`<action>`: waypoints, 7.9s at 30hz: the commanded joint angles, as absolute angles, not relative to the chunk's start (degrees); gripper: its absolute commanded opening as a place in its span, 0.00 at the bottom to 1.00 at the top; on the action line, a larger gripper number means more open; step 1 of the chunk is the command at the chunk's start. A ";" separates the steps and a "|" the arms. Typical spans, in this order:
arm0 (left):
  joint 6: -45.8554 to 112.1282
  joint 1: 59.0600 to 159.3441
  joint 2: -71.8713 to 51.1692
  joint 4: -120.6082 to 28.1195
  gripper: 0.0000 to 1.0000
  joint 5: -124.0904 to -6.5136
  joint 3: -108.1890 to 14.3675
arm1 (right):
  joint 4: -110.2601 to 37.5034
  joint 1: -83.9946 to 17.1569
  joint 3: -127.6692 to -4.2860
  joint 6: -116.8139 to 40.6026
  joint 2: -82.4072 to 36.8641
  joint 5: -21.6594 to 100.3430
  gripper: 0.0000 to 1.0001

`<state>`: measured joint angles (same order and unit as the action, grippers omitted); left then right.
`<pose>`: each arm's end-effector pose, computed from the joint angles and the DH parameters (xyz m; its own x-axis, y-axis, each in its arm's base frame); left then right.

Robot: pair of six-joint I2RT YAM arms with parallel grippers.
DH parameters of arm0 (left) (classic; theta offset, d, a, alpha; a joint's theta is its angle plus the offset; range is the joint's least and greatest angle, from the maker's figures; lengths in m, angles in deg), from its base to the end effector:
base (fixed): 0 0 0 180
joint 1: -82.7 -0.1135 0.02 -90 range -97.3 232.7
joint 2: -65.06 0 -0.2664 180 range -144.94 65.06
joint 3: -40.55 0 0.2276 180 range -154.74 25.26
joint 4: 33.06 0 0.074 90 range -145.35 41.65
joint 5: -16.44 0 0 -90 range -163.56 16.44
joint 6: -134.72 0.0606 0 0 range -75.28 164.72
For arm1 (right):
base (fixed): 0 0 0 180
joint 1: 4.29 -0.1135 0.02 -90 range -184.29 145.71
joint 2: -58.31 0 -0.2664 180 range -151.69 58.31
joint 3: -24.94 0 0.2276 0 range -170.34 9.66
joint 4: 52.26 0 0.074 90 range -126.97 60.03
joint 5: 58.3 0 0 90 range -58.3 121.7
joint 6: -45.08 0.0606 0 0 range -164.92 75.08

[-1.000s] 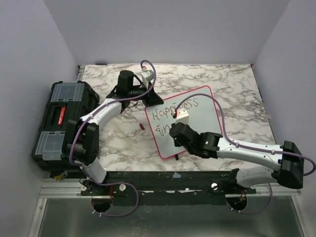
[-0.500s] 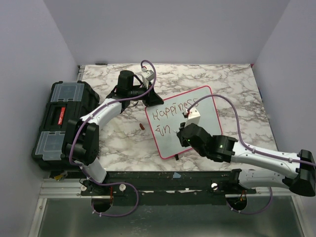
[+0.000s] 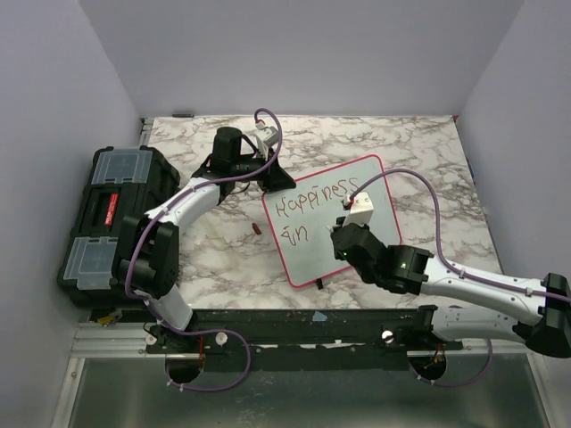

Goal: Write a sentence on the whiteboard

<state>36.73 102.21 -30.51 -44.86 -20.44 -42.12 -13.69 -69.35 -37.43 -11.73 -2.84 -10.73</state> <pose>0.3307 -0.1686 0.2817 -0.5131 0.0933 -0.8532 0.8221 0.3392 -0.4573 0.1271 0.1762 0.2797 -0.4567 -0.0238 -0.8893 -0.2308 0.9686 0.0926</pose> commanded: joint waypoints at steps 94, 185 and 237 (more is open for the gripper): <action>40.32 102.03 -30.25 -43.33 0.00 -24.07 -43.74 | -22.65 -66.36 -34.55 -15.07 -9.93 -3.92 0.01; 40.30 102.04 -30.21 -43.42 0.00 -23.67 -43.65 | -10.14 -66.32 -35.82 -11.90 -6.66 -4.70 0.01; 40.15 101.99 -30.35 -43.25 0.00 -23.13 -43.62 | -15.40 -63.98 -44.68 -12.94 -9.28 -17.11 0.01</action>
<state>36.77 102.21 -30.54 -45.74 -21.45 -42.25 -15.00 -64.19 -43.82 -13.00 -10.57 -15.39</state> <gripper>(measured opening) 0.125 0.122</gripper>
